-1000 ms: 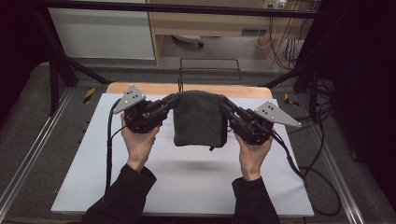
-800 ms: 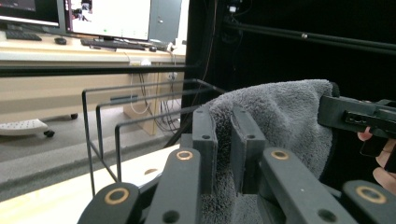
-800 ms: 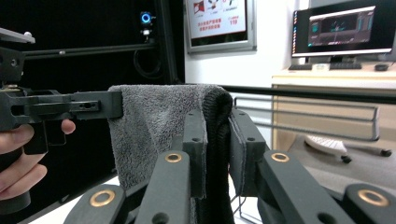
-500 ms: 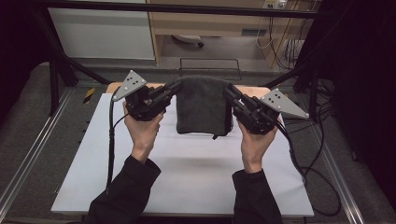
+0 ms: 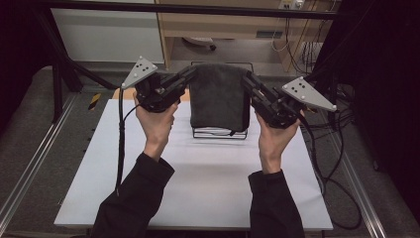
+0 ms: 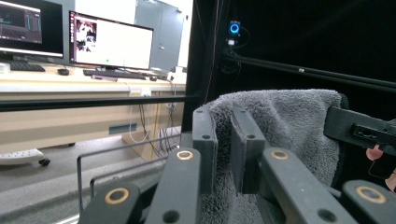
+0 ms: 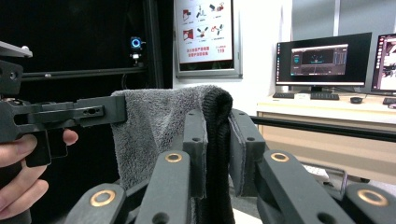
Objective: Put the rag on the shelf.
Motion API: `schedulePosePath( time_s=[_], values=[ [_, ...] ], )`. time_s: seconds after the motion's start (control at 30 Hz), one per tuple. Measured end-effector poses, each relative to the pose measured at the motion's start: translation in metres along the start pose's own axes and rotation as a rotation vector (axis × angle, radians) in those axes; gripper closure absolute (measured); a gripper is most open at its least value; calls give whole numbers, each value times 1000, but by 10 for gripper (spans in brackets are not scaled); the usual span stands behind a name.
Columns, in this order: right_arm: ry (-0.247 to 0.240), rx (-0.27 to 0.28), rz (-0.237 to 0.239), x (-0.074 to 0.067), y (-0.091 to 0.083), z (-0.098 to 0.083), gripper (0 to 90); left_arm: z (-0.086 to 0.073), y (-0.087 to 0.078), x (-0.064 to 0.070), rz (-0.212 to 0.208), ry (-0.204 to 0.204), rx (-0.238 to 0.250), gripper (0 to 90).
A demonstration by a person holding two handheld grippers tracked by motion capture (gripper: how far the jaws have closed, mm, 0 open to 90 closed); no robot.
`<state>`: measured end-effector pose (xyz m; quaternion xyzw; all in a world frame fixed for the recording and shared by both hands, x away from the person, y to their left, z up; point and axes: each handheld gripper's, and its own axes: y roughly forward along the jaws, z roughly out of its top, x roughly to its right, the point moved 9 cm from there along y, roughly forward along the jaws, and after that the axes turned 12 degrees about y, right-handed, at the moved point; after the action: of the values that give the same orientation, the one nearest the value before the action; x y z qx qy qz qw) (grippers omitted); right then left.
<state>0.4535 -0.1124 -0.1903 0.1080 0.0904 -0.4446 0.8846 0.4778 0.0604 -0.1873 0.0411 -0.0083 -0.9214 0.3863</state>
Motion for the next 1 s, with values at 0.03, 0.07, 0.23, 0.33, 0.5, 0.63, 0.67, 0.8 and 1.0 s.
schedulePosePath(
  time_s=[0.03,0.07,0.23,0.33,0.5,0.63,0.67,0.8,1.0],
  values=[
    [-3,4,-1,0,1,3,790,3,2,0,-2,-5,6,816],
    [-5,6,-2,1,2,6,790,5,3,-1,-3,-6,7,816],
    [-9,24,-8,4,8,20,791,18,11,-4,1,-1,20,816],
    [-3,37,-6,7,10,27,791,25,15,-6,7,9,26,817],
    [-15,43,-12,10,16,38,791,34,24,-10,12,6,34,817],
    [-32,46,-20,10,21,47,792,42,31,-14,18,9,38,816],
    [-33,49,-20,11,24,50,791,43,32,-15,18,11,35,817],
    [-41,50,-26,13,31,58,792,50,39,-20,28,7,37,817],
    [-52,52,-32,15,40,71,792,61,42,-27,36,9,51,817]
  ],
)
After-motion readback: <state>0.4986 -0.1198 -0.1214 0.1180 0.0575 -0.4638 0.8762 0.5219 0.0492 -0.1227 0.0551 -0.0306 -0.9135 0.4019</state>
